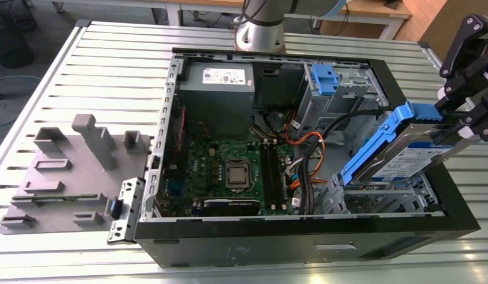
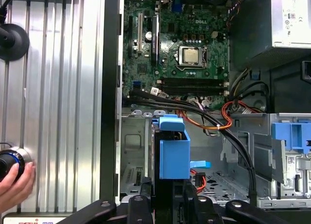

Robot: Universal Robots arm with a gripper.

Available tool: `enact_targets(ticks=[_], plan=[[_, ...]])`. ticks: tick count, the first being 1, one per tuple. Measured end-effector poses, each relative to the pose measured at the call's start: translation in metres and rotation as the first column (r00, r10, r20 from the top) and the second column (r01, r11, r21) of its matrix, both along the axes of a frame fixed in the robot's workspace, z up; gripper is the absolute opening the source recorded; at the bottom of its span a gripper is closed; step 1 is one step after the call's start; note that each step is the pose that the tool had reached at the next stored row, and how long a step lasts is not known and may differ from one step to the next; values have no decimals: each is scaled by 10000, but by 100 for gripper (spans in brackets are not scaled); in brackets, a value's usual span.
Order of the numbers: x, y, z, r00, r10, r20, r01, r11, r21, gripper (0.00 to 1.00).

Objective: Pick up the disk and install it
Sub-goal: 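Insert the disk into the insertion slot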

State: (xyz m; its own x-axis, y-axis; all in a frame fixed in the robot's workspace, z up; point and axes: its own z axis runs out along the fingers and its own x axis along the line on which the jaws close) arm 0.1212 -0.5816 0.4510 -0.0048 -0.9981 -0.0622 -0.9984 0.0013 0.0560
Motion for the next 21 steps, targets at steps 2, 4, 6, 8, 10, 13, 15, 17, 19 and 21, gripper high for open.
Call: enact_targets(ticks=[2,4,6,8,10,13,15,17,19,21], plan=[[0,0,-3,10000,0,1,0,10000,1,35],[0,0,-14,10000,1,24,-1,10000,3,35],[-1,0,-24,10000,0,54,0,10000,4,35],[-2,0,-27,10000,0,64,0,10000,2,35],[-8,0,-30,10000,-2,77,2,10000,3,35],[-22,0,-36,9999,0,105,0,10000,3,35],[-27,0,-45,9999,0,125,0,10000,2,35],[-31,0,-57,9999,0,149,0,10000,2,35],[-35,0,-71,9999,0,171,0,10000,3,35],[-34,0,-73,9998,1,176,-1,10000,1,35]])
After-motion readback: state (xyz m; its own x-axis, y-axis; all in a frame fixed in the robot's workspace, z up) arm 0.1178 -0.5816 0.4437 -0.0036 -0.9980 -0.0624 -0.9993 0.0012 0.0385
